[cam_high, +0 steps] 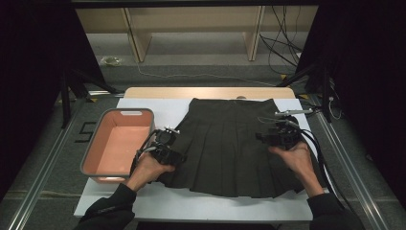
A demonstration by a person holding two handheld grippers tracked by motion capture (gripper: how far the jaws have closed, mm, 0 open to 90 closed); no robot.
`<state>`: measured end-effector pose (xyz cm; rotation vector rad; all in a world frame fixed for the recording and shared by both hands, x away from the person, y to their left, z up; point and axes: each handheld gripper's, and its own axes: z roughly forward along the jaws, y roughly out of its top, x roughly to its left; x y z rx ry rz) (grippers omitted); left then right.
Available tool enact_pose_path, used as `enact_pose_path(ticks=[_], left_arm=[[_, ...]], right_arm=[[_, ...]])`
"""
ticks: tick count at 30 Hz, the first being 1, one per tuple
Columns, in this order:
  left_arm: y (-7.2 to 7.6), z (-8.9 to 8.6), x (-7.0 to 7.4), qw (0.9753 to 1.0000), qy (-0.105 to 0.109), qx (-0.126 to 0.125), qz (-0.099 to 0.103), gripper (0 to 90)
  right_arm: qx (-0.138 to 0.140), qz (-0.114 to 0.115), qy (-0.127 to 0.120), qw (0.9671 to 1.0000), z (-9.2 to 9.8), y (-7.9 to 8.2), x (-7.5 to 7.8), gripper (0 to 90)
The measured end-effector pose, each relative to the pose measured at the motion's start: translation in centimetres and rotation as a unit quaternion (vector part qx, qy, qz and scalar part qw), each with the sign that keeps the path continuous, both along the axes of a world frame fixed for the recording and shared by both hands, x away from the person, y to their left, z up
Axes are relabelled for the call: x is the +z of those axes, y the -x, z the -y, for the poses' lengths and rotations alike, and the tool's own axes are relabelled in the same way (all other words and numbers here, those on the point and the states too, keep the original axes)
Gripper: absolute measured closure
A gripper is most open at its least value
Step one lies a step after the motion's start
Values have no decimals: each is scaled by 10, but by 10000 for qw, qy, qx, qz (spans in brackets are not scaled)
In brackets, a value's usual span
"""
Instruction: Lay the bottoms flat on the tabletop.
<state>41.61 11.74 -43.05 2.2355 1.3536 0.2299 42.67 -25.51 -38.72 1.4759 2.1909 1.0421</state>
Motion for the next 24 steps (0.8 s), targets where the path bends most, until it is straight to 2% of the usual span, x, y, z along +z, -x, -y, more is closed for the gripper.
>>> enact_pose_path(ticks=[3,9,12,14,16,18,21,24], left_arm=[[2,-3,-2,10000,-9,81,-41,323],[5,-1,-14,9996,-175,73,-210,321],[6,3,-26,9986,-430,72,-282,311],[5,5,-34,9978,-524,46,-406,314],[6,5,-39,9973,-591,16,-427,381],[7,5,-38,9971,-697,4,-315,480],[9,5,-38,9970,-741,-14,-239,686],[11,5,-35,9982,-497,-83,-340,824]], right_arm=[[33,-16,25,10000,-4,2,-3,394],[162,-43,58,9998,-9,4,-7,395],[187,-66,56,9998,-10,6,-7,396],[223,-59,75,9997,-11,6,-8,397],[246,-101,85,9996,-12,6,-10,399],[267,-115,100,9995,-14,7,-11,400],[291,-136,112,9994,-15,7,-12,403],[308,-135,122,9994,-15,7,-12,406]])
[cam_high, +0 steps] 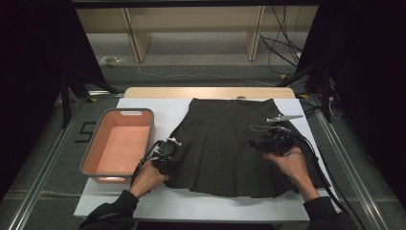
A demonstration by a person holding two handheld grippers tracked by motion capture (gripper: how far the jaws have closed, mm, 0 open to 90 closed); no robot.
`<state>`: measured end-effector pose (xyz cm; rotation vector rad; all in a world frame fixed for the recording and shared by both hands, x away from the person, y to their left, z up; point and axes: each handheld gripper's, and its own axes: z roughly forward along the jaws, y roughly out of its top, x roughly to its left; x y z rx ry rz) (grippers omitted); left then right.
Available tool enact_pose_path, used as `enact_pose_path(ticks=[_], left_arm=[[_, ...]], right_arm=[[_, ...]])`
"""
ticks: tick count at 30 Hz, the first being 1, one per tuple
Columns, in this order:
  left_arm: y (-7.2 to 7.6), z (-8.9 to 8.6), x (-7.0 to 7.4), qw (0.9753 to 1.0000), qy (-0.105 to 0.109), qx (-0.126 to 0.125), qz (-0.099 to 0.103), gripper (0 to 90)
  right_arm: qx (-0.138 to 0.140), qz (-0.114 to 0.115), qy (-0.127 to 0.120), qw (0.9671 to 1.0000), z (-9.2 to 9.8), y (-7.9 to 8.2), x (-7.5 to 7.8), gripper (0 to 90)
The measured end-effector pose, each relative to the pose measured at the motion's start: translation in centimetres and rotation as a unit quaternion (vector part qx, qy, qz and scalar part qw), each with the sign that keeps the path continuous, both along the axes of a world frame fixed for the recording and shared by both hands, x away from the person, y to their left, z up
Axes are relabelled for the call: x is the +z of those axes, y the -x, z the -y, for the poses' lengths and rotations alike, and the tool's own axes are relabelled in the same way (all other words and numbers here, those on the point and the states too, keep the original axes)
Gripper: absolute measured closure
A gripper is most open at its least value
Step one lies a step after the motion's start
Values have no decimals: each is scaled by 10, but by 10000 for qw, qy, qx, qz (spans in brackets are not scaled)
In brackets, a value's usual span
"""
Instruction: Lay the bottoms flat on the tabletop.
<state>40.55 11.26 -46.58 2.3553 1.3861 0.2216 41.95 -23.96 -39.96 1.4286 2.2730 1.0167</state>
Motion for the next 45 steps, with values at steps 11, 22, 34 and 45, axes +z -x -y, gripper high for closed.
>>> enact_pose_path(ticks=[11,22,34,45], left_arm=[[17,17,6,9930,1081,-167,-439,800],[17,1,23,9912,1289,-226,-187,531],[9,-14,22,9927,1179,-138,-223,577],[17,2,1,9922,1053,-396,-531,881]], right_arm=[[13,2,-66,10000,0,1,1,409],[15,13,-132,9999,0,1,2,407],[2,44,-199,9998,0,1,4,408],[44,37,-213,9998,-2,1,3,409]])
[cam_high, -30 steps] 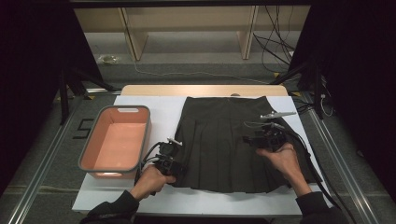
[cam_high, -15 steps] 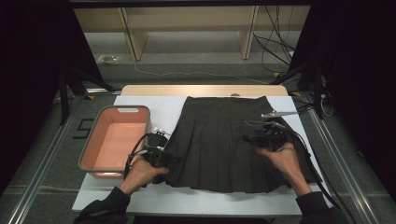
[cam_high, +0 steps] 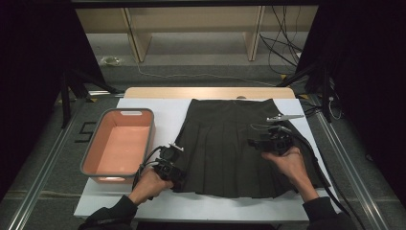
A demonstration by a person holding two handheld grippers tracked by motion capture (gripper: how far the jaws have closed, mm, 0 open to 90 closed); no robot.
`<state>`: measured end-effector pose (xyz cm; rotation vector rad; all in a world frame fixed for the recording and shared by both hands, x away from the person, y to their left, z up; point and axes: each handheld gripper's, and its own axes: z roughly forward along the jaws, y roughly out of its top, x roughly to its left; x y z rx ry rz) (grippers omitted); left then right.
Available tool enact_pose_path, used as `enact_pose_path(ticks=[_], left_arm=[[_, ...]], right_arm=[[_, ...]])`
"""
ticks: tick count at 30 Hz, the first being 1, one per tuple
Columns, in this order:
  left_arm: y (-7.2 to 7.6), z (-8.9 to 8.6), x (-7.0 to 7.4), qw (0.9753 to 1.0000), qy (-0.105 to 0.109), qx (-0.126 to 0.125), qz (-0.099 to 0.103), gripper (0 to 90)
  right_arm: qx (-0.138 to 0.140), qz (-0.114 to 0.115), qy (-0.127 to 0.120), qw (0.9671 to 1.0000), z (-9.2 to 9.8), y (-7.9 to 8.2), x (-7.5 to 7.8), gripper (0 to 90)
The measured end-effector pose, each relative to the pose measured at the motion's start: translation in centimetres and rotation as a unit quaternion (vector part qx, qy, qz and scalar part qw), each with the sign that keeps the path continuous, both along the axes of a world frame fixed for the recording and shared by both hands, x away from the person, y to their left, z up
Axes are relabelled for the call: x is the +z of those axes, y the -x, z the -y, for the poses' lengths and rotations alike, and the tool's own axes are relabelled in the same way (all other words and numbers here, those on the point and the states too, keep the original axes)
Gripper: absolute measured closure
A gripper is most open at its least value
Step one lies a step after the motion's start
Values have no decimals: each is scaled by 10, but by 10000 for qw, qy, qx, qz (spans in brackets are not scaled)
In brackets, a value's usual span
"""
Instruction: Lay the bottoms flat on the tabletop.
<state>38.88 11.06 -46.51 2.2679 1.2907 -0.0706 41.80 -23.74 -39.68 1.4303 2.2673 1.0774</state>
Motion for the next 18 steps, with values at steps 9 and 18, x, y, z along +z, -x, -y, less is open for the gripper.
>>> enact_pose_path(ticks=[9,18], left_arm=[[9,17,-2,9992,378,-14,-102,876],[6,9,16,9976,670,-49,137,665]], right_arm=[[31,-6,-4,10000,-3,0,-2,409],[10,47,-149,9999,-5,0,1,404]])
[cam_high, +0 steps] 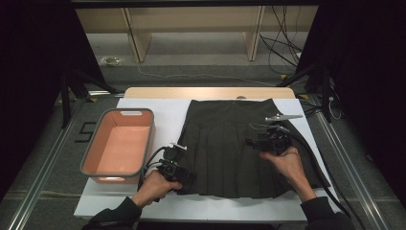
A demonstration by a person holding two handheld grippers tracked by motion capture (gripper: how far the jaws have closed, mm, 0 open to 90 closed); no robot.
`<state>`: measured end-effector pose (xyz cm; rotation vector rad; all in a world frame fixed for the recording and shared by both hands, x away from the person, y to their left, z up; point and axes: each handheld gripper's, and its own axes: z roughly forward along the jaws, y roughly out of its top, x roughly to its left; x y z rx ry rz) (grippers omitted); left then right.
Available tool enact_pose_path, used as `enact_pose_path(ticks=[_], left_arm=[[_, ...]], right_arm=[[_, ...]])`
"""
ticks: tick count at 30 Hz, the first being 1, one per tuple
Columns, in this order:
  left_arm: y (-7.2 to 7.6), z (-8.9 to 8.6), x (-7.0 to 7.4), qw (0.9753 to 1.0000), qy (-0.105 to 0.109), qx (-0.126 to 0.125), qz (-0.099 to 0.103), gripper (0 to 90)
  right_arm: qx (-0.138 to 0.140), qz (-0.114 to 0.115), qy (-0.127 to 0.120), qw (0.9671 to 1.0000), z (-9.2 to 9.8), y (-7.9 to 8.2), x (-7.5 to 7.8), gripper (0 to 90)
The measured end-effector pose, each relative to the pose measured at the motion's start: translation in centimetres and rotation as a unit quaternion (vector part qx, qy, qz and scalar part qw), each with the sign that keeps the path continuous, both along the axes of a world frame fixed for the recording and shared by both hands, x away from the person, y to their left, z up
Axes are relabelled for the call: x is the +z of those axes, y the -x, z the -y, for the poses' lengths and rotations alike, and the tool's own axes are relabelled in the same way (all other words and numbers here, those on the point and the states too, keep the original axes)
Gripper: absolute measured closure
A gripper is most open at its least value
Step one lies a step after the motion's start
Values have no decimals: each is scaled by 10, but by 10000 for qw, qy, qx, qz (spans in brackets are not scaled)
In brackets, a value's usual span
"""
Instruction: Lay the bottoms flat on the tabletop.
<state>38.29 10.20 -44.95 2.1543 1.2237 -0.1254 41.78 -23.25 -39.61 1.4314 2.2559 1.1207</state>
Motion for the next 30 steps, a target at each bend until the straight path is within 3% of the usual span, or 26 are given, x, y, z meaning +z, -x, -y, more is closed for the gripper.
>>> enact_pose_path(ticks=[5,9,17,23,30], left_arm=[[-6,-13,11,9990,-119,304,308,539],[-10,-22,14,9962,-377,590,512,450],[-17,-29,9,9924,-623,966,447,314],[-19,-25,2,9891,-850,1123,417,244],[-24,-24,-9,9872,-930,1291,145,186]], right_arm=[[6,8,-26,10000,-2,0,2,372],[42,85,4,10000,-8,2,6,345],[201,147,38,9997,-21,5,9,323],[247,156,-16,9996,-26,4,10,319],[349,192,-7,9992,-33,2,13,304]])
